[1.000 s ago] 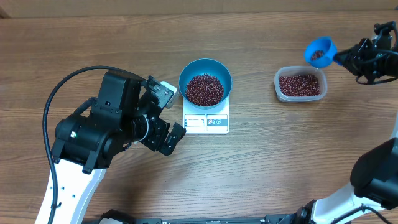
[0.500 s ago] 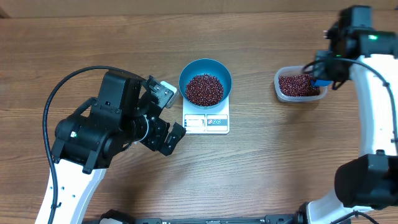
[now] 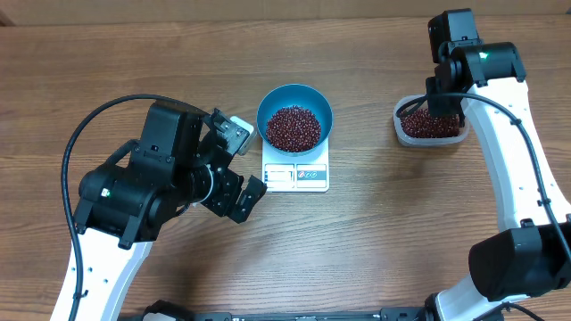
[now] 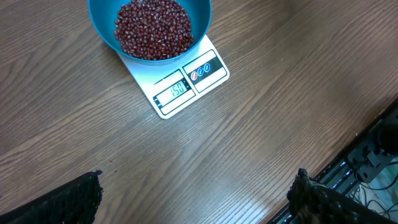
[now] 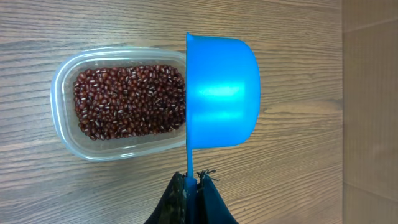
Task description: Scoop item into bowl and weigh 150g on scale
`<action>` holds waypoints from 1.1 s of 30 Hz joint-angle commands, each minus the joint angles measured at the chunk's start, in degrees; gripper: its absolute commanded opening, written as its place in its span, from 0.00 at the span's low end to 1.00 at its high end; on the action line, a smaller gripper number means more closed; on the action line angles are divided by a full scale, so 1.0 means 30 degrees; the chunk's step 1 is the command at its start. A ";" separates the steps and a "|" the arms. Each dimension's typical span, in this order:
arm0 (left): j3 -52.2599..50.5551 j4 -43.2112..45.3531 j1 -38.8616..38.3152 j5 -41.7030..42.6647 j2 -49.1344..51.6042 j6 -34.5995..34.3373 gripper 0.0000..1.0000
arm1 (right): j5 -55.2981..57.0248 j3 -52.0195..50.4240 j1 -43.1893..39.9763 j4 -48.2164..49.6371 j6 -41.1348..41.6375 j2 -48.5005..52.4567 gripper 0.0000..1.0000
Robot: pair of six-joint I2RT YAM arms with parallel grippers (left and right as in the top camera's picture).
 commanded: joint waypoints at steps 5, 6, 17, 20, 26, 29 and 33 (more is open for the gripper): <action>0.0058 0.0015 -0.0124 -0.0131 0.0095 0.0423 0.99 | -0.6404 0.0517 -0.0204 0.0175 0.0124 -0.0882 0.04; 0.0058 0.0015 -0.0124 -0.0131 0.0095 0.0423 0.99 | -0.7497 0.0517 -0.0321 0.0175 0.0117 -0.0998 0.04; 0.0058 0.0015 -0.0124 -0.0131 0.0095 0.0423 1.00 | -2.1915 -0.2317 -0.4517 -0.1872 -0.4335 -0.4488 0.04; 0.0058 0.0015 -0.0124 -0.0131 0.0095 0.0423 1.00 | -2.4684 -0.5537 -0.5093 -0.1464 -0.6047 -0.4503 0.04; 0.0058 0.0015 -0.0124 -0.0131 0.0095 0.0423 0.99 | -2.5063 -0.9551 -0.6834 -0.1559 -0.7023 -0.4495 0.04; 0.0058 0.0015 -0.0124 -0.0131 0.0095 0.0423 1.00 | -2.4094 -1.0783 -0.7002 -0.0816 -0.6455 -0.4473 0.04; 0.0058 0.0015 -0.0124 -0.0131 0.0095 0.0423 1.00 | -2.3977 -1.2393 -0.7002 0.0561 -0.5588 -0.4350 0.04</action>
